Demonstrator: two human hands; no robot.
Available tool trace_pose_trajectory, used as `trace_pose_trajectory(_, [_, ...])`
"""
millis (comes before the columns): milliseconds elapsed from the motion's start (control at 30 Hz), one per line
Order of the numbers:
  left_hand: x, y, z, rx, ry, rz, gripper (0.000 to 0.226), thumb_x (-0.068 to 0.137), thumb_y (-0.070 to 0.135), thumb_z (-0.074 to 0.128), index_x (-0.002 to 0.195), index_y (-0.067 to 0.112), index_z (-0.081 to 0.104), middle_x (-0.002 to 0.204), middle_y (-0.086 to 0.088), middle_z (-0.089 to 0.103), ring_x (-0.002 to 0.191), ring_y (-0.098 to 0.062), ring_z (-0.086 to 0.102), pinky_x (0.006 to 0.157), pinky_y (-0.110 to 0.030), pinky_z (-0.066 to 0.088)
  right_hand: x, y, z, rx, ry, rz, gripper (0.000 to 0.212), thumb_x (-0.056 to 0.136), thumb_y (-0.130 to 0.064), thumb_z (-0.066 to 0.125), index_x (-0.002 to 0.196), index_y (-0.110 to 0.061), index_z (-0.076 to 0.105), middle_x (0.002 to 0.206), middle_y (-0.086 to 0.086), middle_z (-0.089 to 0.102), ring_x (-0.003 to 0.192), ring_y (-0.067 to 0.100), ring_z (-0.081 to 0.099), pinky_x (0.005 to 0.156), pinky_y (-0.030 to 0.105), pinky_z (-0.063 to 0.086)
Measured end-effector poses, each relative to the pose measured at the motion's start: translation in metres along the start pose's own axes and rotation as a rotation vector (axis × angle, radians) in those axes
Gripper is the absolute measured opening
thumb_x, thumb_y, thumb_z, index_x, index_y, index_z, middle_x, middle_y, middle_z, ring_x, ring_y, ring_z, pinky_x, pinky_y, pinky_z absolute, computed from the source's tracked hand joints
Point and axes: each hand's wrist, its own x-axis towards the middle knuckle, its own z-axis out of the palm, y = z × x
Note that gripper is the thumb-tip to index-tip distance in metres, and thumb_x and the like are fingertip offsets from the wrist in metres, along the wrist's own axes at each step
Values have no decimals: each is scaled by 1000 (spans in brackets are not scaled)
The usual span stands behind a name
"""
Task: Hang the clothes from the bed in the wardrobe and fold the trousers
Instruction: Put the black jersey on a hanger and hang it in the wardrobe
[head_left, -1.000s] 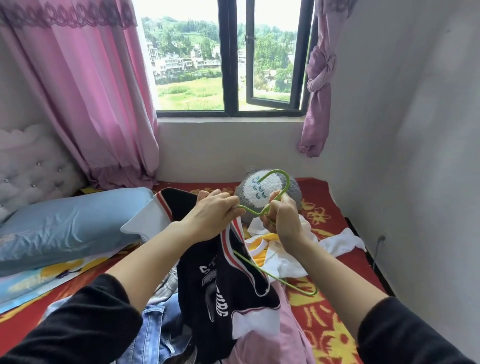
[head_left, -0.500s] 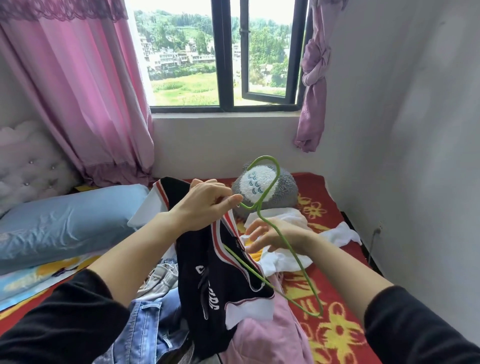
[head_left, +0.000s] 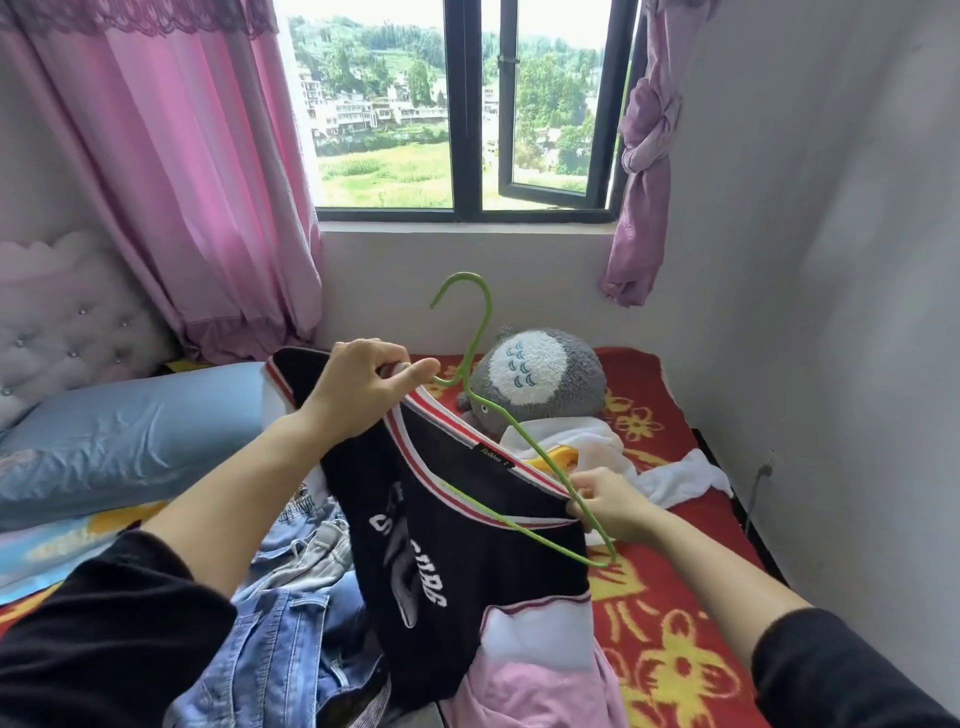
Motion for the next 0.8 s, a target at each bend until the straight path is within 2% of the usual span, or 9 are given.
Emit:
trace_pose_trajectory(67, [-2,-10,-1,-19,48,-90,60,81,54,63,55,3,46,46,10,37,46,-9,36,67,-30,35,0,6,-4,176,92,78,26,76,-13,51,53,-23,57,49,-9,49,51,10,46,48,22,39])
trace_pose_trajectory(133, [-5,-14,3,-62,90,-168,56,83,47,67,54,4,45,45,12,37,45,-8,37,81,-44,44,1,12,-5,239,136,130,20,80,-6,52,68,-15,66,55,-2,57,53,12,52,46,20,40])
trace_pose_trajectory(200, [-7,-16,8,-76,121,-221,53,84,43,68,51,9,44,44,12,38,45,-8,38,92,-56,42,1,17,-6,221,178,154,12,79,-5,56,75,-7,68,57,2,59,54,13,52,47,20,38])
trace_pose_trajectory(300, [-7,-18,13,-58,200,-271,53,85,44,67,47,18,40,42,11,40,45,-9,41,95,-59,42,-2,22,-10,157,210,174,3,74,-7,64,71,-8,66,56,-1,58,55,12,52,50,21,38])
trace_pose_trajectory(367, [-7,-20,15,-6,252,-277,53,85,46,66,47,19,40,44,8,43,51,-12,46,99,-56,38,-3,19,-15,135,227,200,6,71,-6,66,67,-10,65,58,-1,60,57,15,56,53,22,42])
trace_pose_trajectory(433, [-8,-21,18,90,286,-258,52,86,47,64,48,21,40,48,7,45,61,-16,52,95,-45,31,-4,11,-21,164,269,248,9,70,-3,65,65,-10,64,57,2,60,52,17,57,47,22,42])
trace_pose_trajectory(500, [-10,-21,21,149,308,-242,50,85,47,64,49,21,41,51,8,46,70,-18,54,87,-38,24,-4,1,-27,351,306,289,15,71,6,61,64,-7,60,54,6,56,43,16,52,39,19,38])
trace_pose_trajectory(600, [-9,-20,21,123,326,-239,49,85,48,65,51,18,47,50,9,45,66,-16,53,86,-38,23,-3,-26,-38,668,300,249,21,73,17,58,72,-4,56,53,7,51,35,10,44,37,16,36])
trace_pose_trajectory(800, [2,2,16,27,388,-284,48,85,51,63,56,13,56,47,13,39,57,-10,47,88,-37,24,10,-102,-61,718,337,76,12,75,10,66,77,-1,63,57,5,59,40,7,49,40,18,41])
